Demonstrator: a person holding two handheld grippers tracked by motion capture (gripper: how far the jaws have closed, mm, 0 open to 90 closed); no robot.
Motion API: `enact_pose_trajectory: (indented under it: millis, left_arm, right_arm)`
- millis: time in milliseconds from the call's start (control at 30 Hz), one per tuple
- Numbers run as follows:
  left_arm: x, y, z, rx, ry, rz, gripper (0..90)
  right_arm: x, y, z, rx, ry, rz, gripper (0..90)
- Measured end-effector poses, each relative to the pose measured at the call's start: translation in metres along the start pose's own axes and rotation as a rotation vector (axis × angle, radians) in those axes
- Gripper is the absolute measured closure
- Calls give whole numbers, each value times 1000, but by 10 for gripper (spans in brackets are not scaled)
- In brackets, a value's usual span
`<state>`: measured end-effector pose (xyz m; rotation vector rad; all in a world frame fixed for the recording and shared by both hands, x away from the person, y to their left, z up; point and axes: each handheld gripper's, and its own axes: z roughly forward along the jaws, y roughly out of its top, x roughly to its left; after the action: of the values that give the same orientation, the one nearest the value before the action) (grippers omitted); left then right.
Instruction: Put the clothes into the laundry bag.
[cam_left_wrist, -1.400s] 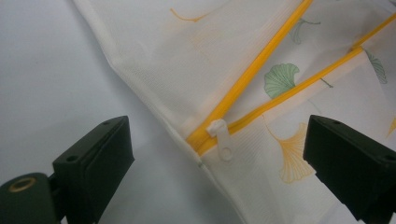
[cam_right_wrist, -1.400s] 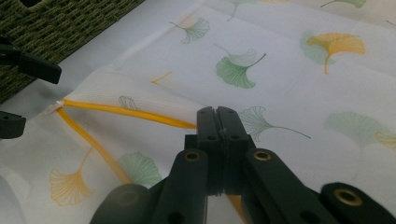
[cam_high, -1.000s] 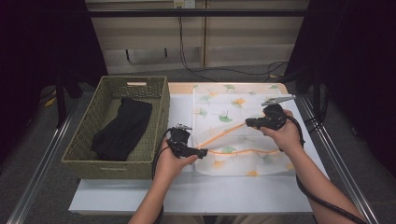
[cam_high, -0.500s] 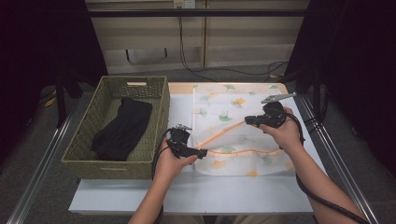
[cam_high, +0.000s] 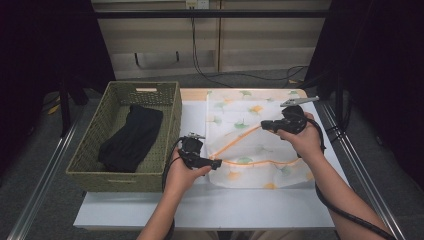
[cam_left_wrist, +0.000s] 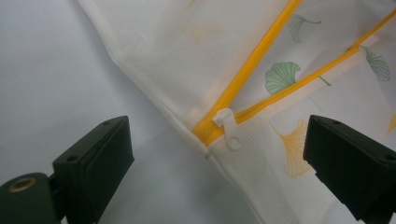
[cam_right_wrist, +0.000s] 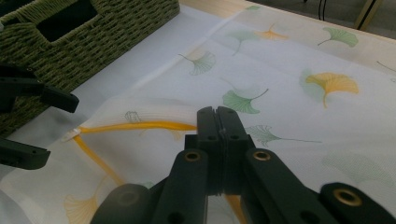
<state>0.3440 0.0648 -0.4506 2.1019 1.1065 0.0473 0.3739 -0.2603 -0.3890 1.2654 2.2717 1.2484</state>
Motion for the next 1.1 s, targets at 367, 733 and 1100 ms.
enact_pose_trajectory:
  millis: [367, 733, 1100]
  left_arm:
    - [2, -1, 1, 9, 4, -3, 81]
    - [0, -1, 1, -2, 6, -6, 81]
    - [-2, 0, 2, 3, 3, -5, 81]
  right_arm:
    - [0, 10, -9, -31, -4, 9, 900]
    - [-3, 16, -15, -54, -5, 21, 899]
    - [-5, 21, -18, -61, -13, 20, 899]
